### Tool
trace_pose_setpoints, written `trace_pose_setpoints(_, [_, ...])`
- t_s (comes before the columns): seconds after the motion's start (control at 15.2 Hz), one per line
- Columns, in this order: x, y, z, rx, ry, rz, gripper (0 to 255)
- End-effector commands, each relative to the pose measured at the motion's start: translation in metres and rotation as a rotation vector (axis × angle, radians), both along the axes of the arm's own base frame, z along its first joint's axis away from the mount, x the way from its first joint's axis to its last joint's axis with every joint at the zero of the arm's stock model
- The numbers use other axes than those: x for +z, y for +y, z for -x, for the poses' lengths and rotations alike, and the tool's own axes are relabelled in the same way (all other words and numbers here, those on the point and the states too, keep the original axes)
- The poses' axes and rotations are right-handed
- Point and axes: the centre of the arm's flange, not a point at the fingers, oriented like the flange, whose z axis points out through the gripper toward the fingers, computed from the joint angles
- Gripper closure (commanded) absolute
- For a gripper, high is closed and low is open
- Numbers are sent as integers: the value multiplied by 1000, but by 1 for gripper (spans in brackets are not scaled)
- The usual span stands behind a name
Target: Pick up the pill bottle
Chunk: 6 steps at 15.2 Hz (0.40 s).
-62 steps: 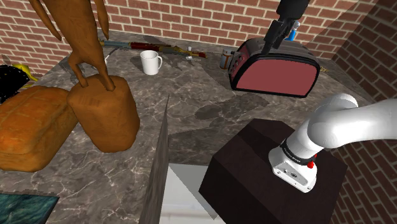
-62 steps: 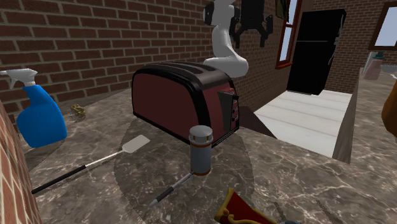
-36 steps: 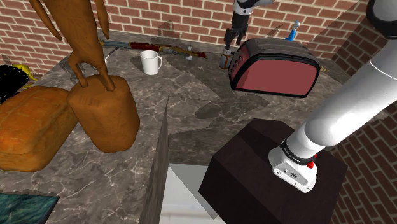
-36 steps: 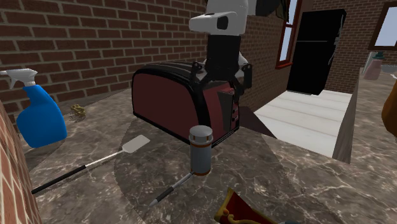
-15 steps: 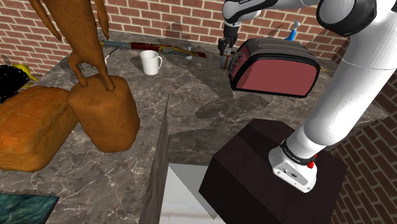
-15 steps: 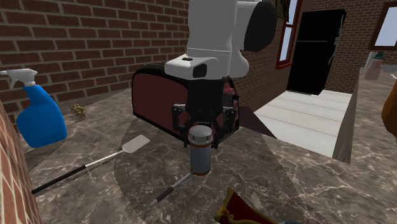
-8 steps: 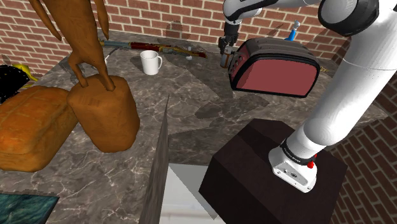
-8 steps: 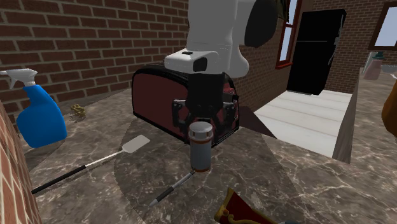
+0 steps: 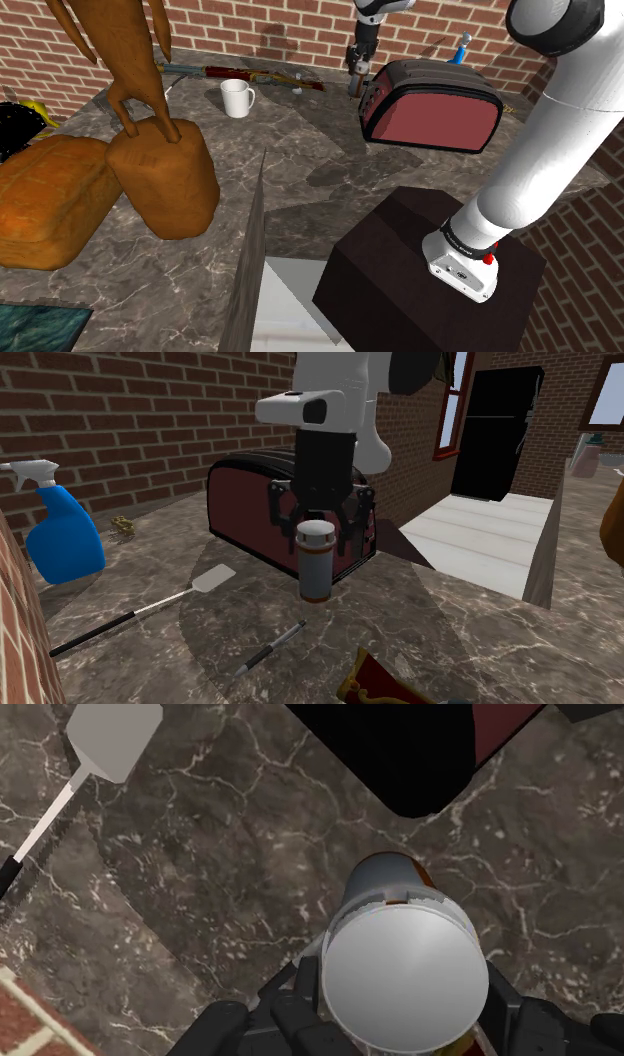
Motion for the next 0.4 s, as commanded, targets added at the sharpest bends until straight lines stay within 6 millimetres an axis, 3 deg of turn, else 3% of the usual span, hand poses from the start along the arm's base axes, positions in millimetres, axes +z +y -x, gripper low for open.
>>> trace_pose_setpoints(0.0, [11, 0, 0, 0, 0, 0, 255])
trace_pose_setpoints(0.33, [28, 0, 0, 0, 0, 0, 255])
